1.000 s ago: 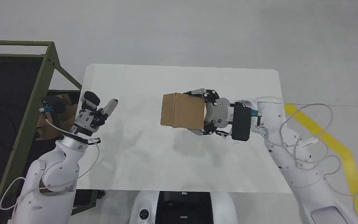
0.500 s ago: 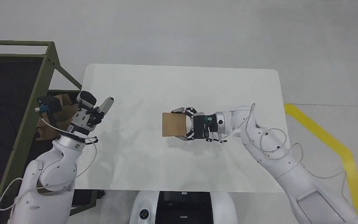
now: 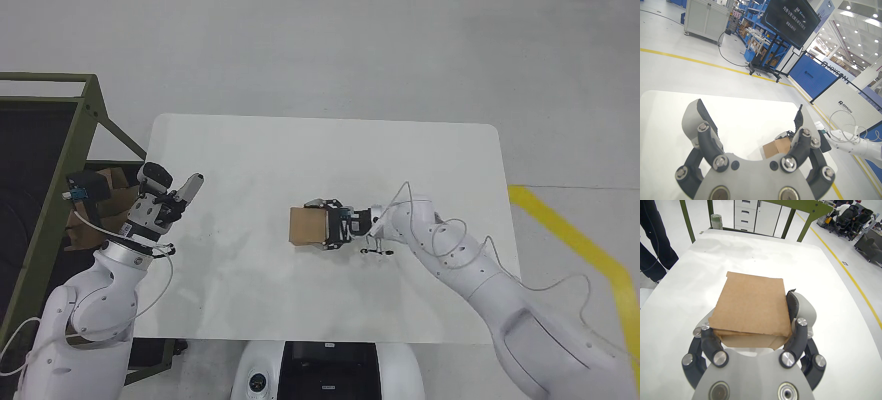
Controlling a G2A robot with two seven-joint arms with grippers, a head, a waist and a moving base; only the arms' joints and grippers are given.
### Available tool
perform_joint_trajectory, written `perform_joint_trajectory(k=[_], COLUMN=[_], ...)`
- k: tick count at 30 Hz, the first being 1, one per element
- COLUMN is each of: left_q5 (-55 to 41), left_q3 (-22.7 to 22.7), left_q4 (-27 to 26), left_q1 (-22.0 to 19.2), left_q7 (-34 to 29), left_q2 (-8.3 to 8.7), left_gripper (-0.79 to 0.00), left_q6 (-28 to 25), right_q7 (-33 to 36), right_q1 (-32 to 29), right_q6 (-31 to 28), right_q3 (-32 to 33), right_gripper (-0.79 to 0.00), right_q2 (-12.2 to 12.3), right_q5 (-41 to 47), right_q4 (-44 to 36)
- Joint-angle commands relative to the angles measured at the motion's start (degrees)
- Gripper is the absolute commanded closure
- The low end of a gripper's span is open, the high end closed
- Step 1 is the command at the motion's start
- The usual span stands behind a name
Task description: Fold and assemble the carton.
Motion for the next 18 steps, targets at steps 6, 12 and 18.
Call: perform_joint_trajectory(k=[6, 12, 18], left_q5=[0.0, 0.0, 0.0], left_q3=[0.0, 0.0, 0.0], left_q4=[0.0, 0.0, 0.0], left_q1=[0.0, 0.0, 0.0], left_q7=[0.0, 0.0, 0.0], left_q2=[0.0, 0.0, 0.0], left_gripper=[-0.785, -0.785, -0.785], left_q6=[0.0, 0.0, 0.0], right_q7=[-1.0, -2.8, -3.7], right_q1=[1.3, 1.7, 2.0], right_q6=[1.6, 2.2, 2.6], right_q3=[-1.4, -1.8, -2.0], right_gripper=[-0.077, -0.332, -0.474], right_q2=[-1.7, -2.5, -2.9], right_q5=[0.3, 0.5, 0.3], right_q4=[5.1, 7.6, 8.8])
